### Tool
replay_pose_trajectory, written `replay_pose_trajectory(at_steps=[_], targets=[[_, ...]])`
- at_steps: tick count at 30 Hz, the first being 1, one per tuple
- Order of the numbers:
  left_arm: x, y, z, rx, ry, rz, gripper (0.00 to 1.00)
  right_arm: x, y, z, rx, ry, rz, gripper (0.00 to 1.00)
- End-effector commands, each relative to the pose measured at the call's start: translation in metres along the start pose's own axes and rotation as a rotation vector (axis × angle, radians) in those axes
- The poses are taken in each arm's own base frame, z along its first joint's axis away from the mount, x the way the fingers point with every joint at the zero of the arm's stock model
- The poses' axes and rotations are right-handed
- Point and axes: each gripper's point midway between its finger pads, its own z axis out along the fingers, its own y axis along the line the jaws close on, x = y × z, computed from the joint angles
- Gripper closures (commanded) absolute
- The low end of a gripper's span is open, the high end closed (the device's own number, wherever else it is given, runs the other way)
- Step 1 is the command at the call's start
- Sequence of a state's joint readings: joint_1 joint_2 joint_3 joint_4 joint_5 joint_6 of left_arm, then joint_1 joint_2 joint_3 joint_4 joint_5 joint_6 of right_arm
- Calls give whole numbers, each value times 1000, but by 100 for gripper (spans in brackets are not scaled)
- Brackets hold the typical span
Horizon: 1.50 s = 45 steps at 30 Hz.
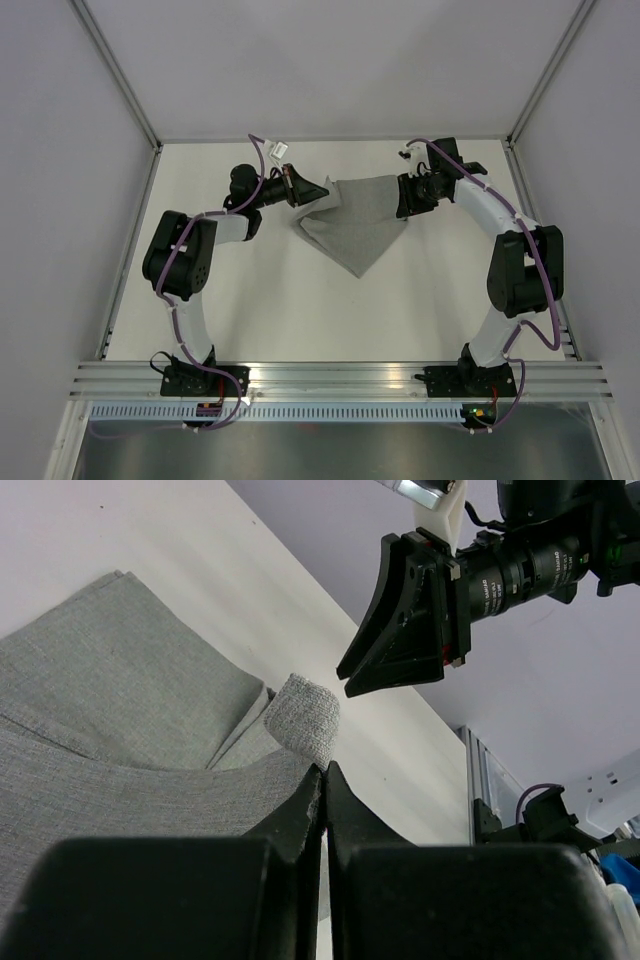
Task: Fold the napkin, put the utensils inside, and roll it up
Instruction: Fold the napkin
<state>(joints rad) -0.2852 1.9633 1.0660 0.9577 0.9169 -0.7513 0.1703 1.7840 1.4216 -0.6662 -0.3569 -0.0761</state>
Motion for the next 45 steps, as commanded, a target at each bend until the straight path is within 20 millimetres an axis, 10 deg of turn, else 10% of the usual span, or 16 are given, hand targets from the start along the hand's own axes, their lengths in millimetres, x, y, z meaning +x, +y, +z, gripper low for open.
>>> replay_pose_trajectory(at_steps=[1, 22, 45], targets=[[-26, -18, 2, 49, -58, 52, 98, -10, -2, 0, 25, -12, -14, 64], [48, -31, 5, 219, 142, -36, 95, -8, -1, 6, 42, 0, -36, 64], [152, 9, 17, -10, 328, -117, 89, -6, 4, 12, 45, 21, -55, 64]])
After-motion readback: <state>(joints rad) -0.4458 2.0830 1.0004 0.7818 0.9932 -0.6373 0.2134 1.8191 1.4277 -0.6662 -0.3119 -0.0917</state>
